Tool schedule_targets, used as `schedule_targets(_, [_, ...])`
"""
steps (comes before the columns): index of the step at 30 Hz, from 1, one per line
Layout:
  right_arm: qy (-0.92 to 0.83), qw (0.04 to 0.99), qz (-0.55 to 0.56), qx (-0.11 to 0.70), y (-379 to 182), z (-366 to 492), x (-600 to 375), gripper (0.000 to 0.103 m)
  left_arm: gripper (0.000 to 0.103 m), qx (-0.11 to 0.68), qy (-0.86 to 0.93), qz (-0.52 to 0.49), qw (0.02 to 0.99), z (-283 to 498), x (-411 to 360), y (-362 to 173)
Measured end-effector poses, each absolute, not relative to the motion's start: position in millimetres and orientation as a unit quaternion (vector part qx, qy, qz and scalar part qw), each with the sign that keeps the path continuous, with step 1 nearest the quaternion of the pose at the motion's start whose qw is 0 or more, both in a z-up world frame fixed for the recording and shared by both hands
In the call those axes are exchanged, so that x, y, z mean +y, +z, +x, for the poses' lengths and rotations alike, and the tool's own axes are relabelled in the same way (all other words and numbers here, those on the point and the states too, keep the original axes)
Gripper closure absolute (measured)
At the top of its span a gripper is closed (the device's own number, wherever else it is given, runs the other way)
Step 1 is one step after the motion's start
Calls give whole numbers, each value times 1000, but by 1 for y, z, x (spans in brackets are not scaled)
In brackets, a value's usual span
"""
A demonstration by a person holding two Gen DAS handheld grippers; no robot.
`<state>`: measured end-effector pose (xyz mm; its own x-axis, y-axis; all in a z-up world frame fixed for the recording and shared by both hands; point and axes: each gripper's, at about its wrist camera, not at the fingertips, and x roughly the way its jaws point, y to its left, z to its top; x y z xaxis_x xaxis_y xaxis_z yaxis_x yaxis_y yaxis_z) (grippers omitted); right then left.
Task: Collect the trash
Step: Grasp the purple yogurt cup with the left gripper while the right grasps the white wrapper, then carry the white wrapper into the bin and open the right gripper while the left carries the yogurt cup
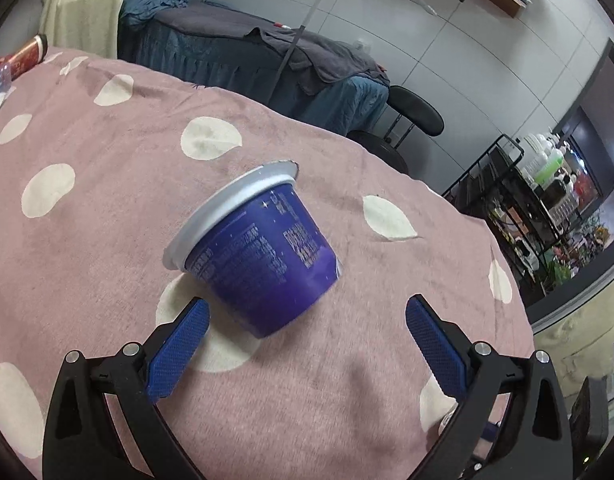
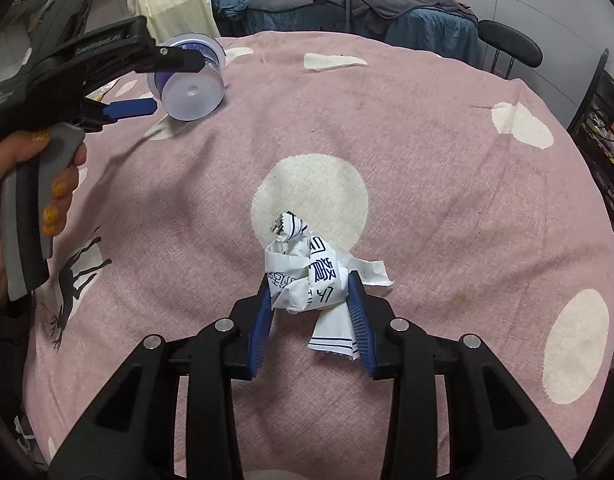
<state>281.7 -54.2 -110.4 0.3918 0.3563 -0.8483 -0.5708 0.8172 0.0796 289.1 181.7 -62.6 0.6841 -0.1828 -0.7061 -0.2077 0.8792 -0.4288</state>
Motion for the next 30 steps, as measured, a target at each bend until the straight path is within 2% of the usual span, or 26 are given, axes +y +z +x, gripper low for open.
schedule_targets(9, [280,828,-99,476,-111,282,-57,66,7,434,21,-295,851,333,202,-76])
schedule_targets(13, [281,830,-98,471,-112,280,-58,66,30,449,30,-294,843,341,204,-87])
schedule_targets(21, [290,846,-74,441,-100,273,-66,66,30,416,17,-276,866,316,201,-78])
schedule_targets(30, [283,876,-59,386,-75,260,-79,66,30,348,-10,-197,916,248,163,-33])
